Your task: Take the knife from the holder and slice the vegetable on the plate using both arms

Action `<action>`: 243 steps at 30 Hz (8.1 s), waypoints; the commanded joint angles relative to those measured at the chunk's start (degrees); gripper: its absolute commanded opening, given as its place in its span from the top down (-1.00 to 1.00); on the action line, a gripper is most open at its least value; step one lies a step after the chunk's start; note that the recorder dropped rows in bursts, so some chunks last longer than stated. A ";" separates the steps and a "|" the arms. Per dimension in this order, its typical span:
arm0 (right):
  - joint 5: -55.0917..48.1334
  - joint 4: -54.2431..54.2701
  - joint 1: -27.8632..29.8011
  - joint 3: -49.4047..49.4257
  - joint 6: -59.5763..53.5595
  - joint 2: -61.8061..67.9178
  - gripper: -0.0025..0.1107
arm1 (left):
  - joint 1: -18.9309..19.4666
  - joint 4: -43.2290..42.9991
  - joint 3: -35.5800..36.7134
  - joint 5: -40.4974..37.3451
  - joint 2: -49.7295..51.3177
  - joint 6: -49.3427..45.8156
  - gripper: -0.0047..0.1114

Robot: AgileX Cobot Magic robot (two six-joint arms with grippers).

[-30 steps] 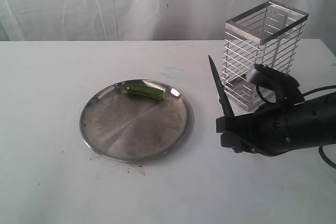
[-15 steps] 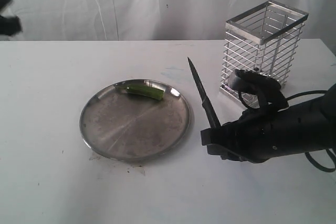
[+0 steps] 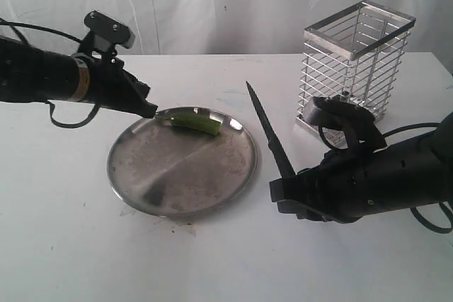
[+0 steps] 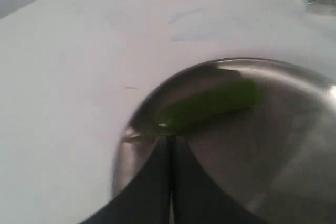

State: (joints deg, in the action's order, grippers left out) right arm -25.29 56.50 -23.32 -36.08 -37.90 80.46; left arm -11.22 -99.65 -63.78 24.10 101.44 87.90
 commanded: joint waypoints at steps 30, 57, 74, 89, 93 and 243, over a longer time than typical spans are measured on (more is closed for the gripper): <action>3.55 -0.06 -0.02 0.12 3.56 -0.32 0.96 | -6.73 122.79 -20.92 -48.87 13.74 -175.44 -0.44; -1.20 0.03 -0.02 0.12 3.45 -0.32 0.96 | -5.98 116.83 -53.00 -71.60 28.28 -154.27 0.32; -3.79 0.35 -0.02 0.12 3.45 -0.32 0.96 | -5.98 114.62 -53.39 -66.92 34.61 -160.07 -0.04; -6.45 0.69 -0.02 0.12 3.70 -0.32 0.96 | -6.08 111.83 -53.53 -63.67 36.22 -153.20 0.92; -6.00 0.90 -0.02 0.12 3.70 -0.32 0.96 | -6.08 109.51 -53.53 -67.37 32.05 -145.23 0.92; -13.85 -43.10 -16.73 -28.46 53.10 24.18 0.96 | 4.82 189.58 -14.83 -74.44 26.23 -171.89 0.92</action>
State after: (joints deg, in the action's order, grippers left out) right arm -38.80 13.16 -40.01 -64.38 15.53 104.82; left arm -6.27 89.91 -78.97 -49.87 127.35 -83.35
